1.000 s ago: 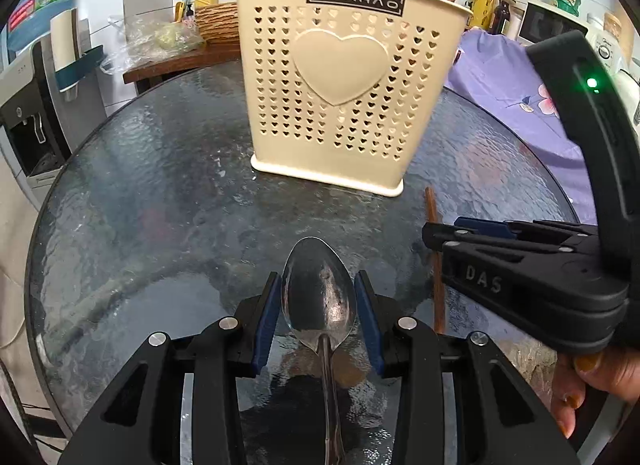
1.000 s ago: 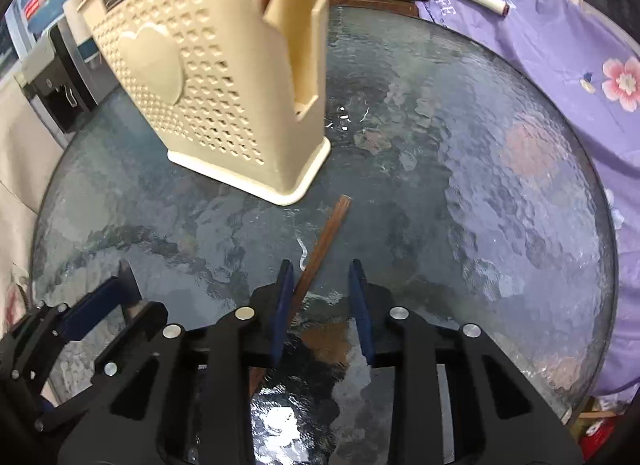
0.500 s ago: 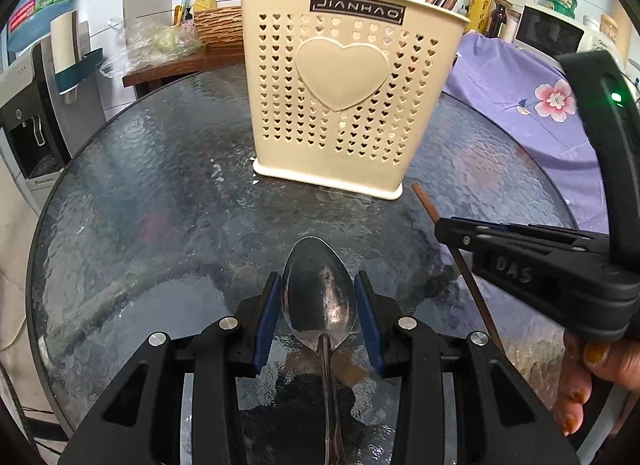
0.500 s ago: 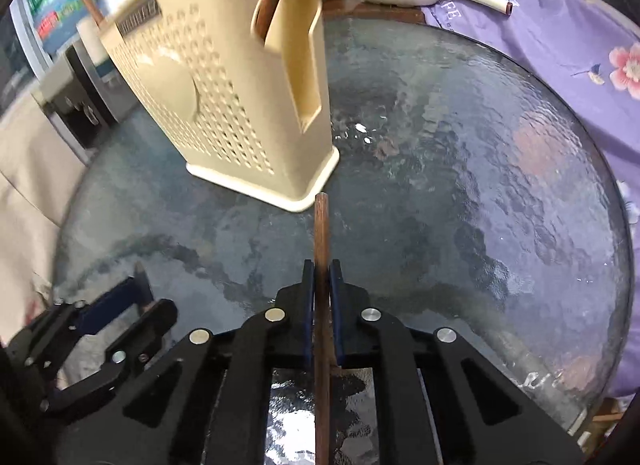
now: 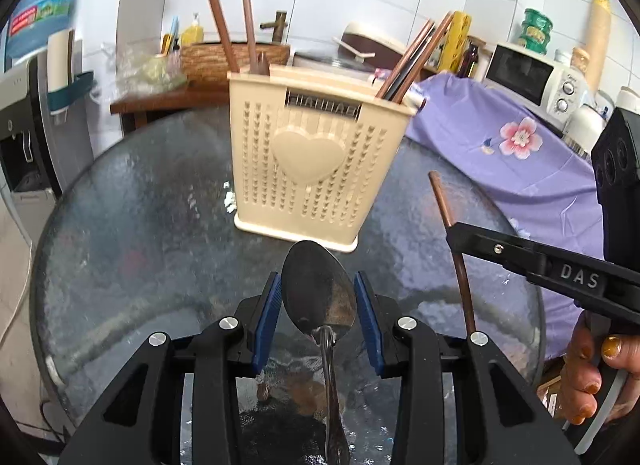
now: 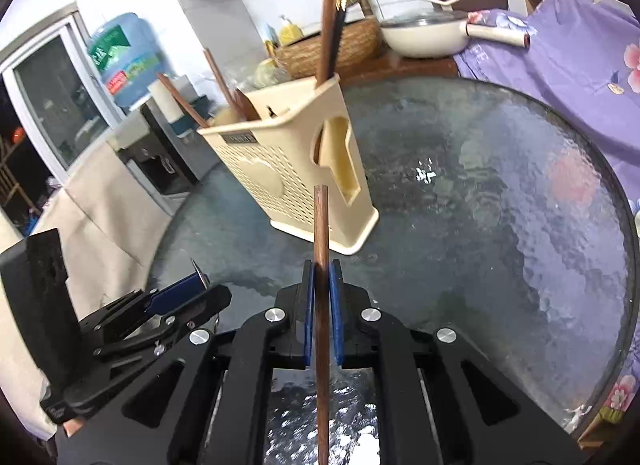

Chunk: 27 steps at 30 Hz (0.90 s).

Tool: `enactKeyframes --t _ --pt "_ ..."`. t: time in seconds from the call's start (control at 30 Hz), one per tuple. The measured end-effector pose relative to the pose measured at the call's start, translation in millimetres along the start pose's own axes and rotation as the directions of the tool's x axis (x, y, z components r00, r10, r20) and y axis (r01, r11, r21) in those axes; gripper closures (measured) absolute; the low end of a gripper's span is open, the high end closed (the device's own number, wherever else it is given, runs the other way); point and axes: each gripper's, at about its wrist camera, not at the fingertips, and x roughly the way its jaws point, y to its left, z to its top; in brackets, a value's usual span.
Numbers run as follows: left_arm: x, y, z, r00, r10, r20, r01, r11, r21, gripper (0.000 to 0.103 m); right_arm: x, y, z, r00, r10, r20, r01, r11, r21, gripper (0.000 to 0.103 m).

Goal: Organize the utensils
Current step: 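Lift the spoon and chopstick and carry both above the holder, then lower the spoon into the holder with left tool while right tool inserts the chopstick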

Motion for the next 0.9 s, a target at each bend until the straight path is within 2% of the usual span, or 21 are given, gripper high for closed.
enactKeyframes --t 0.27,0.67,0.9 --pt "-20.6 -5.8 13.9 0.998 0.001 0.057 -0.001 1.0 0.011 0.067 -37.2 3.9 13.0 0.997 0.054 0.058 -0.053 0.998 -0.017 0.095" --pt "-40.9 -4.9 43.8 0.993 -0.014 0.12 0.012 1.0 0.015 0.067 -74.9 26.5 36.7 0.986 0.067 0.151 -0.053 0.994 -0.097 0.095" --pt "-47.1 -1.5 66.3 0.987 0.008 0.16 -0.009 1.0 0.007 0.067 -84.2 36.0 56.4 0.979 0.065 0.194 -0.043 0.992 -0.117 0.096"
